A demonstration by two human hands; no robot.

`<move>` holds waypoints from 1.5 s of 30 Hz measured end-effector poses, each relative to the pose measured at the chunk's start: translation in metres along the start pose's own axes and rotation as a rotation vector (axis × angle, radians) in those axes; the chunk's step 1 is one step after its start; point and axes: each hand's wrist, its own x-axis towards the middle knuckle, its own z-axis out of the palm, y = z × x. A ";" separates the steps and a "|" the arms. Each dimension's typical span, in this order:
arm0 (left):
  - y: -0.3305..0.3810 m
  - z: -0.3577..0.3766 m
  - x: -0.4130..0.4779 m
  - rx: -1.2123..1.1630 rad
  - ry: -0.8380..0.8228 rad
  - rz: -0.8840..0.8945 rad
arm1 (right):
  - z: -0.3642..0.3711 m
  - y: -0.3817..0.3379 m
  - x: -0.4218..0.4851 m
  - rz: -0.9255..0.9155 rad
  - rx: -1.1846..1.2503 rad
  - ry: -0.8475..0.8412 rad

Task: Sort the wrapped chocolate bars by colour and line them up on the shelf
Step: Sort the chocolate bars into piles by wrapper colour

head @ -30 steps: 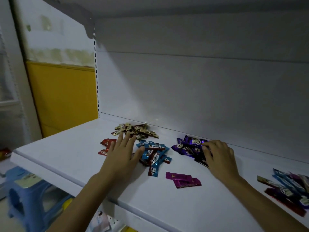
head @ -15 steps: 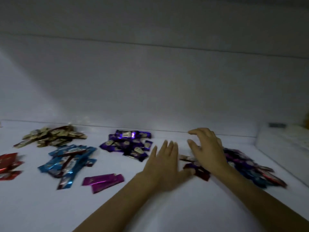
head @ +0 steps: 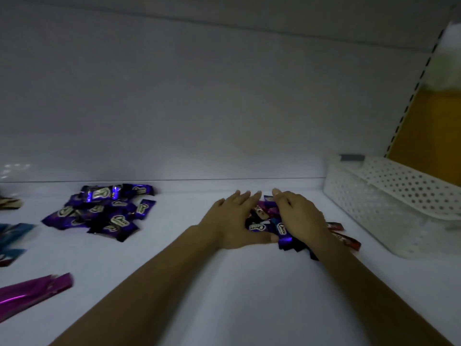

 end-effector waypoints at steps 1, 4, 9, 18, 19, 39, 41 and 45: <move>-0.002 0.000 0.003 -0.022 -0.002 0.031 | 0.001 0.000 0.000 -0.017 0.027 -0.001; -0.006 0.002 0.006 0.001 0.052 0.091 | 0.002 -0.002 0.001 -0.069 0.066 0.003; -0.008 0.005 0.006 0.075 0.171 0.064 | 0.000 -0.004 0.002 -0.061 0.252 0.023; -0.007 0.004 0.000 0.067 0.392 0.064 | 0.004 -0.007 -0.002 -0.134 0.045 0.036; -0.008 0.003 -0.001 0.037 0.399 0.049 | 0.004 -0.007 -0.002 -0.136 0.038 0.040; -0.007 -0.021 -0.006 -0.653 0.552 -0.082 | 0.001 -0.030 -0.021 -0.276 0.213 0.255; -0.009 -0.032 -0.010 -0.655 0.560 -0.079 | -0.001 -0.029 -0.022 -0.283 0.235 0.256; -0.017 -0.053 -0.030 -0.607 0.569 -0.063 | -0.002 -0.044 -0.026 -0.317 0.272 0.198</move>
